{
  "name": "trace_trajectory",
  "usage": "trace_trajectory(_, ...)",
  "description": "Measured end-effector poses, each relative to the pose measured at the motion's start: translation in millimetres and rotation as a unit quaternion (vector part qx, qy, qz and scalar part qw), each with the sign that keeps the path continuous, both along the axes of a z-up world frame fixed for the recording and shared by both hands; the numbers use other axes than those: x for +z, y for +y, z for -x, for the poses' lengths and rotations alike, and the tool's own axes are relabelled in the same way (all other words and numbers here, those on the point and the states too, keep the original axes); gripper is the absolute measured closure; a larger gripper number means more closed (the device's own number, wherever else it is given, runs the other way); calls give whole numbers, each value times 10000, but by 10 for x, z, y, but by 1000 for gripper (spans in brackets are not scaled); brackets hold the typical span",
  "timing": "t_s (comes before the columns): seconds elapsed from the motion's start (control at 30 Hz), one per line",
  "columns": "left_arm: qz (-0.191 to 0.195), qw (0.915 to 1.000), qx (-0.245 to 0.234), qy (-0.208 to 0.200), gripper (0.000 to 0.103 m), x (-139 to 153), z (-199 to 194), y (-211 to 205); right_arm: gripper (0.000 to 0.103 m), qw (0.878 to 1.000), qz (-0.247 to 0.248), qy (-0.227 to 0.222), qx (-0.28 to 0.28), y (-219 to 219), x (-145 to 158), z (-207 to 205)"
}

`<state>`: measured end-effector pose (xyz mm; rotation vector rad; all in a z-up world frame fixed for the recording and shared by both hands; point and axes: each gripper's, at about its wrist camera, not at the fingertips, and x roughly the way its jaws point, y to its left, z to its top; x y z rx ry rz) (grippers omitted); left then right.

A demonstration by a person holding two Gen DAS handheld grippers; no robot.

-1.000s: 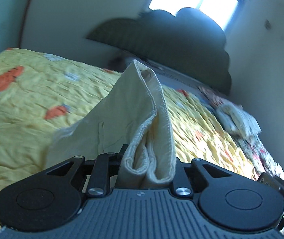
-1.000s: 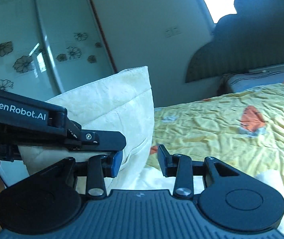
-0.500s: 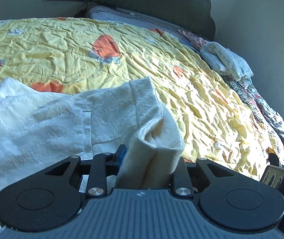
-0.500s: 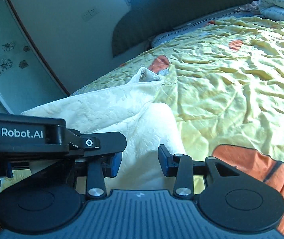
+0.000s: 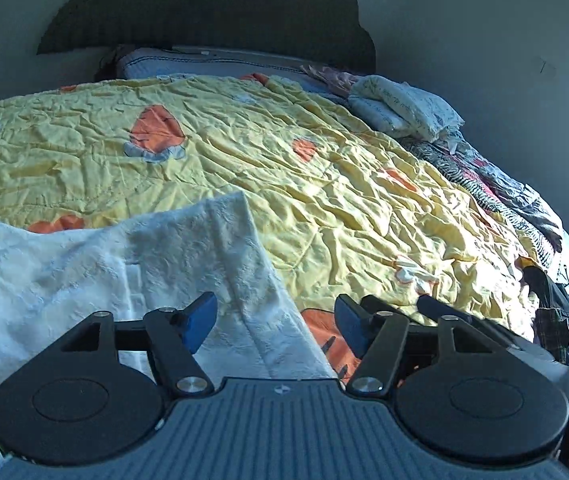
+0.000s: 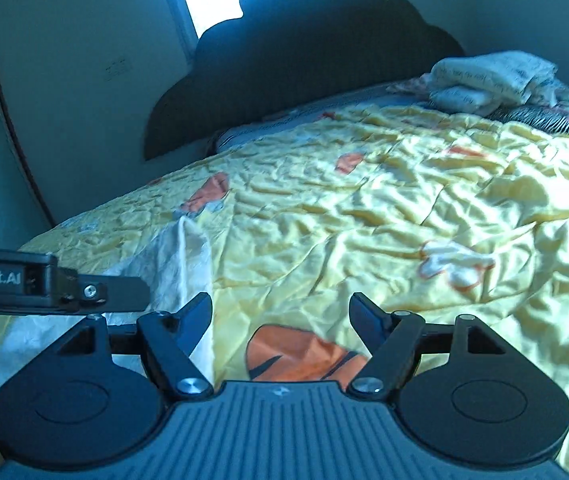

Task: Fold towel

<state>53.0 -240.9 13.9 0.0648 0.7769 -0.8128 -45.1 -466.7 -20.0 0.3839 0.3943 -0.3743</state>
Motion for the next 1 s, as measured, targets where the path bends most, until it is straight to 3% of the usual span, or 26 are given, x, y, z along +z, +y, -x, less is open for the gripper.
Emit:
trace_trajectory(0.07,-67,9992,361,-148,13,11,-46,205,27,9990,338,-146,235,137,122,-14)
trace_trajectory(0.13,-298,9954,876,-239,12,-18,-121,461,27,9957,475,-222,763,292,187,-74)
trace_trajectory(0.3,-681,9817,1729,-424,12,-72,-223,1130,28,9777,104,-63,2099,633,140,-269)
trace_trajectory(0.33,-714,9798,1814,-442,12,-76,-224,1252,28,9769,301,154,2112,696,92,-314)
trace_trajectory(0.4,-748,9760,1986,-484,12,-77,-222,1490,28,9804,943,790,1541,774,-32,-380)
trace_trajectory(0.43,-760,9733,2113,-483,12,-74,-219,1630,28,9812,1108,886,1312,763,-49,-362)
trace_trajectory(0.53,-678,9697,2281,-552,12,-48,-185,1969,28,9887,582,239,1358,679,89,-47)
trace_trajectory(0.63,-701,9701,2219,-689,12,-13,-130,2125,28,9849,-174,-36,1721,624,152,94)
trace_trajectory(0.77,-707,9727,1978,-983,11,45,-4,2061,28,9750,-1056,77,1955,576,23,73)
trace_trajectory(1.0,-939,9737,1518,-1415,11,46,210,1768,28,9746,-1382,284,1740,582,-90,116)
